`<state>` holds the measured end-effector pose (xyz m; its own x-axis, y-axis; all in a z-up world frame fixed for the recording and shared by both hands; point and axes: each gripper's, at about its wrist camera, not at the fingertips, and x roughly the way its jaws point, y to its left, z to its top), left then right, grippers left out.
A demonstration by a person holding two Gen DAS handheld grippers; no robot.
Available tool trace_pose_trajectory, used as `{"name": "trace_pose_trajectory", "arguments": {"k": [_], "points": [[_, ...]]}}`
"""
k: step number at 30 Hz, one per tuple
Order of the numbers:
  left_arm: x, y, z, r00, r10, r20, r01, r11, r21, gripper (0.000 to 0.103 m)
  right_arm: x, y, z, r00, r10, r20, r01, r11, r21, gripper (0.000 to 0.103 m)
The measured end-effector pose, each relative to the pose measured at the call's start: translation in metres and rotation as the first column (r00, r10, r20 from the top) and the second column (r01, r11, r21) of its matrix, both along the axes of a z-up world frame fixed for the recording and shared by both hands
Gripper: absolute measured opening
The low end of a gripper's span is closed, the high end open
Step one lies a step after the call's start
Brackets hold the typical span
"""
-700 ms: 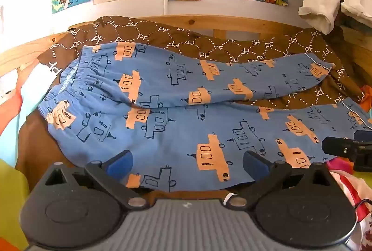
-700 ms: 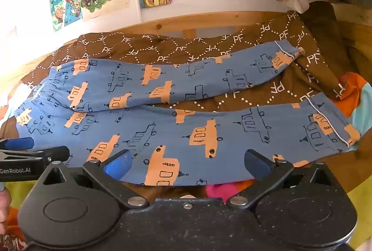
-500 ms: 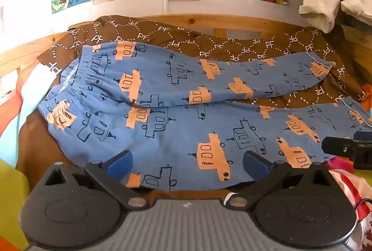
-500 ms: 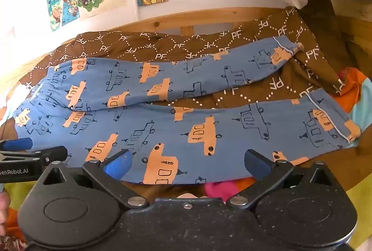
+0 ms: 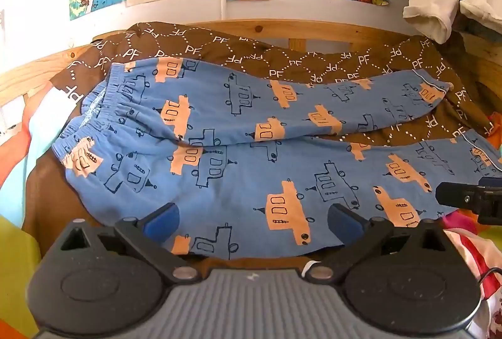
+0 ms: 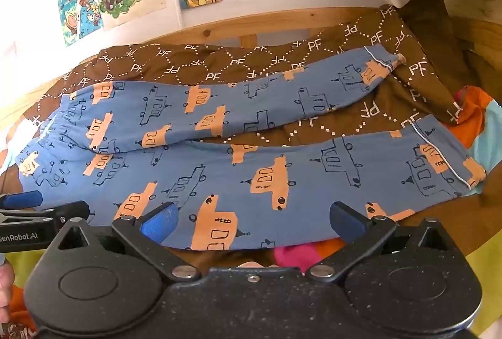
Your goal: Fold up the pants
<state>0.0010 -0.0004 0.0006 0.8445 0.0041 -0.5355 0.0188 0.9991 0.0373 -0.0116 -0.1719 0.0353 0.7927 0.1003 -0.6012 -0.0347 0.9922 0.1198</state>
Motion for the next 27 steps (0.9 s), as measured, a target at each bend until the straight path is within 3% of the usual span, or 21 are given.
{"name": "trace_pose_trajectory", "arguments": {"k": [27], "points": [[-0.0005, -0.0025, 0.0015, 1.000, 0.000, 0.005, -0.001, 1.000, 0.012, 0.103, 0.0008, -0.0022, 0.0004, 1.000, -0.007, 0.000, 0.007, 1.000, 0.016, 0.102]]}}
